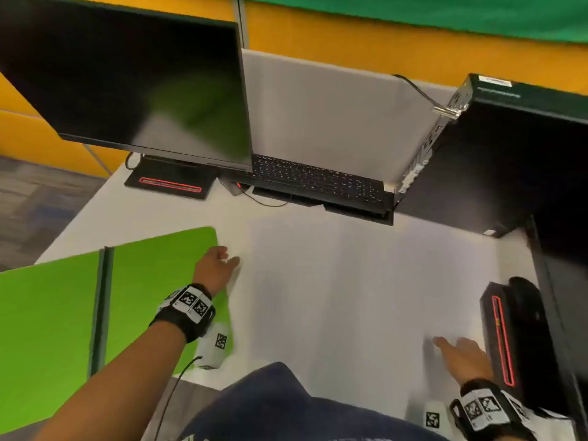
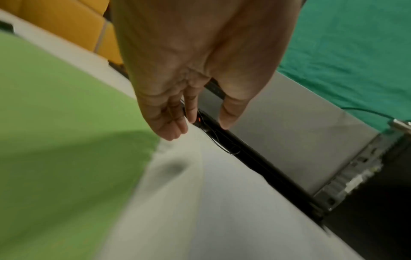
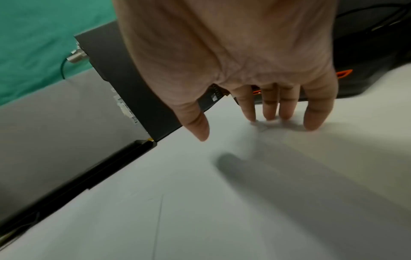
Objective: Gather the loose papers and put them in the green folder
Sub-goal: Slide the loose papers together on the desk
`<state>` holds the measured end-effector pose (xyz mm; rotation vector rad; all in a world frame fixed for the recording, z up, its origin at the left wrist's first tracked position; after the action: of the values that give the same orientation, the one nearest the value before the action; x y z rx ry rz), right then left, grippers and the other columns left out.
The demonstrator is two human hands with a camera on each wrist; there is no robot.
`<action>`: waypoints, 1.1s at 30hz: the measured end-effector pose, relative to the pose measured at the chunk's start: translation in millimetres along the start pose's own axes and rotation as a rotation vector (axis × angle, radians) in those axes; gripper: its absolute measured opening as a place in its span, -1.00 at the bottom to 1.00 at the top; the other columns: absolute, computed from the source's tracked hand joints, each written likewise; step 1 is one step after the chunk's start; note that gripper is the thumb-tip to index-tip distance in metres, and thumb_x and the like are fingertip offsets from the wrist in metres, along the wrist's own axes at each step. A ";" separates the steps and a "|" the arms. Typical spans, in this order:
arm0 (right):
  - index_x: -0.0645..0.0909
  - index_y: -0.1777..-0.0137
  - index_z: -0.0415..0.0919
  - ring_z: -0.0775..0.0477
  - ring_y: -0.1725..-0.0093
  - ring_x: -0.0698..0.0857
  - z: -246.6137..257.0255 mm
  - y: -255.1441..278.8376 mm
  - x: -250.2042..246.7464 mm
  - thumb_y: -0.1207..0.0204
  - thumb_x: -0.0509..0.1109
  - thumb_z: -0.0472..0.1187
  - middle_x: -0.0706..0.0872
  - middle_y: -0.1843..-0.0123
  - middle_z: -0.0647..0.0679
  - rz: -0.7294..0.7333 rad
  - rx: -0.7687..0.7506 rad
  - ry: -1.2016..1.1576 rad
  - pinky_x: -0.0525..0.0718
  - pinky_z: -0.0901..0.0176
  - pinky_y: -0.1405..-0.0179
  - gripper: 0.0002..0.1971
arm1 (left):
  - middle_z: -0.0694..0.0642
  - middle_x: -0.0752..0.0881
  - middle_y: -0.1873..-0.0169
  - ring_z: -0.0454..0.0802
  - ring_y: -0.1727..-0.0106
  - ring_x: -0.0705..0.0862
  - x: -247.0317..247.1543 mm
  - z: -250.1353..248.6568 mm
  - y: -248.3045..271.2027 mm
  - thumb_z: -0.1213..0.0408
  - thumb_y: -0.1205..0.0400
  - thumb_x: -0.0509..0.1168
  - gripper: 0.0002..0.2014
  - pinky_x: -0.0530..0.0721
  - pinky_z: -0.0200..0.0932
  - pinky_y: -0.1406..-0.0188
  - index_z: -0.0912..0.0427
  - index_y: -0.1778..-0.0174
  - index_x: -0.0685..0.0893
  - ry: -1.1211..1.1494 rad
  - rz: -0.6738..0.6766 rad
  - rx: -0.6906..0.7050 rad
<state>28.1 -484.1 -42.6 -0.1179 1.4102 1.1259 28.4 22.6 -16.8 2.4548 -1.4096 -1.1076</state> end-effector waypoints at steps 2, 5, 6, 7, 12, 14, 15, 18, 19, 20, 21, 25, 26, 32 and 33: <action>0.40 -0.47 -0.35 -0.45 -0.43 0.43 0.7 1.5 -4.2 -0.43 0.37 0.09 0.45 -0.47 -0.42 -0.059 0.070 -0.016 0.43 -0.22 -0.41 -0.29 | 0.38 0.58 -0.35 0.28 -0.36 0.57 20.8 2.3 -1.3 0.21 -0.54 0.39 -0.47 0.50 0.09 -0.38 0.37 -0.38 0.49 0.120 0.101 -0.095; 0.39 -0.47 -0.37 -0.46 -0.41 0.43 6.1 5.9 -6.0 -0.40 0.38 0.07 0.44 -0.46 -0.43 -0.076 0.096 -0.059 0.45 -0.20 -0.37 -0.28 | 0.35 0.50 -0.44 0.16 -0.28 0.54 48.3 8.0 1.8 0.14 -0.53 0.39 -0.37 0.51 0.00 -0.23 0.35 -0.47 0.42 0.257 0.209 -0.222; 0.37 -0.49 -0.37 -0.45 -0.43 0.41 6.6 6.9 -3.3 -0.42 0.38 0.05 0.43 -0.47 -0.42 -0.063 0.089 -0.064 0.44 -0.19 -0.39 -0.28 | 0.32 0.50 -0.44 0.15 -0.28 0.53 55.0 10.5 2.9 0.12 -0.52 0.39 -0.35 0.50 -0.01 -0.15 0.34 -0.47 0.40 0.288 0.217 -0.248; 0.34 -0.51 -0.36 -0.43 -0.45 0.39 8.1 8.3 0.2 -0.44 0.37 0.02 0.41 -0.48 -0.40 -0.043 0.074 -0.077 0.42 -0.18 -0.40 -0.29 | 0.29 0.49 -0.46 0.16 -0.31 0.52 61.4 12.2 2.1 0.09 -0.51 0.40 -0.33 0.49 -0.01 -0.13 0.33 -0.48 0.40 0.300 0.224 -0.255; 0.29 -0.55 -0.31 -0.37 -0.50 0.33 13.1 7.5 0.7 -0.47 0.37 0.00 0.37 -0.52 -0.34 -0.020 0.053 -0.171 0.37 -0.14 -0.45 -0.29 | 0.25 0.45 -0.50 0.22 -0.45 0.47 66.4 8.9 -1.7 0.06 -0.51 0.39 -0.30 0.47 0.11 -0.38 0.33 -0.50 0.38 0.225 0.210 -0.225; 0.34 -0.53 -0.33 -0.39 -0.50 0.36 13.5 -1.7 -9.1 -0.43 0.40 0.06 0.39 -0.52 -0.37 -0.053 0.073 -0.213 0.37 -0.16 -0.47 -0.26 | 0.29 0.43 -0.51 0.28 -0.47 0.44 57.7 6.8 -8.5 0.05 -0.49 0.40 -0.29 0.46 0.17 -0.45 0.35 -0.49 0.38 0.216 0.143 -0.226; 0.36 -0.51 -0.34 -0.40 -0.49 0.38 16.2 -4.8 -13.9 -0.39 0.42 0.12 0.41 -0.51 -0.37 -0.068 0.086 -0.207 0.40 -0.18 -0.45 -0.21 | 0.31 0.43 -0.51 0.29 -0.48 0.43 55.3 4.3 -11.0 0.03 -0.48 0.40 -0.27 0.44 0.21 -0.48 0.36 -0.48 0.39 0.201 0.123 -0.228; 0.34 -0.50 -0.38 -0.40 -0.47 0.42 31.8 -12.2 -19.4 -0.26 0.49 0.24 0.43 -0.49 -0.37 -0.092 0.135 -0.137 0.44 -0.18 -0.41 -0.06 | 0.34 0.46 -0.48 0.30 -0.45 0.46 64.8 -3.7 -13.3 -0.01 -0.43 0.43 -0.22 0.45 0.21 -0.47 0.42 -0.44 0.41 0.148 0.137 -0.262; 0.29 -0.52 -0.39 -0.40 -0.47 0.43 36.2 -13.7 -17.5 -0.24 0.51 0.24 0.43 -0.50 -0.36 -0.088 0.152 -0.133 0.45 -0.18 -0.43 -0.01 | 0.34 0.48 -0.46 0.30 -0.43 0.47 70.3 -9.5 -9.8 -0.01 -0.42 0.44 -0.22 0.47 0.20 -0.45 0.42 -0.44 0.41 0.140 0.154 -0.272; 0.24 -0.53 -0.41 -0.39 -0.47 0.44 40.3 -14.5 -15.1 -0.23 0.52 0.23 0.43 -0.51 -0.35 -0.078 0.160 -0.124 0.46 -0.18 -0.45 0.02 | 0.34 0.49 -0.45 0.30 -0.42 0.49 76.3 -12.7 -8.9 0.01 -0.42 0.45 -0.22 0.49 0.17 -0.43 0.43 -0.44 0.41 0.129 0.163 -0.275; 0.22 -0.53 -0.42 -0.38 -0.46 0.46 43.0 -16.0 -12.1 -0.24 0.52 0.23 0.43 -0.50 -0.34 -0.061 0.160 -0.107 0.46 -0.19 -0.45 0.02 | 0.35 0.50 -0.44 0.31 -0.41 0.50 81.2 -15.6 -8.4 0.03 -0.43 0.46 -0.23 0.51 0.14 -0.39 0.46 -0.44 0.41 0.112 0.163 -0.280; 0.29 -0.49 -0.41 -0.35 -0.44 0.47 43.9 -23.1 -4.9 -0.27 0.56 0.10 0.41 -0.50 -0.33 -0.012 0.178 -0.081 0.48 -0.19 -0.44 -0.08 | 0.40 0.56 -0.38 0.34 -0.35 0.57 84.9 -23.5 -7.5 0.15 -0.45 0.47 -0.30 0.54 0.05 -0.30 0.53 -0.39 0.46 0.051 0.131 -0.284; 0.28 -0.49 -0.41 -0.37 -0.44 0.46 42.0 -23.6 -5.3 -0.27 0.59 0.01 0.37 -0.51 -0.35 -0.010 0.186 -0.115 0.50 -0.19 -0.43 -0.10 | 0.38 0.57 -0.39 0.33 -0.36 0.57 85.0 -23.7 -6.6 0.16 -0.43 0.49 -0.30 0.53 0.03 -0.36 0.50 -0.39 0.47 0.037 0.139 -0.267; 0.32 -0.49 -0.36 -0.39 -0.33 0.59 33.5 -28.7 -10.8 -0.45 0.44 -0.17 0.55 -0.42 -0.33 -0.031 0.041 -0.289 0.60 -0.14 -0.28 -0.35 | 0.40 0.52 -0.40 0.33 -0.40 0.52 93.7 -23.2 12.6 0.27 -0.42 0.50 -0.25 0.50 0.08 -0.39 0.42 -0.46 0.32 -0.172 0.151 -0.110; 0.32 -0.50 -0.35 -0.38 -0.37 0.56 32.4 -29.6 -9.9 -0.49 0.37 -0.19 0.54 -0.44 -0.32 -0.026 0.003 -0.265 0.57 -0.14 -0.34 -0.40 | 0.40 0.51 -0.39 0.34 -0.40 0.52 94.6 -22.8 15.4 0.32 -0.43 0.49 -0.26 0.49 0.08 -0.37 0.41 -0.46 0.28 -0.169 0.155 -0.099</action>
<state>73.1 -483.3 -42.6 0.0159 1.1712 1.0753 60.8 -66.1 -44.7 2.1880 -1.5211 -1.3406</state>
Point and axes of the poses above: each hand's wrist, its own y-axis away from the middle knuckle, its own x-axis out of the palm, z = x × y, the point moved 4 cm from there along -y, towards the middle knuckle
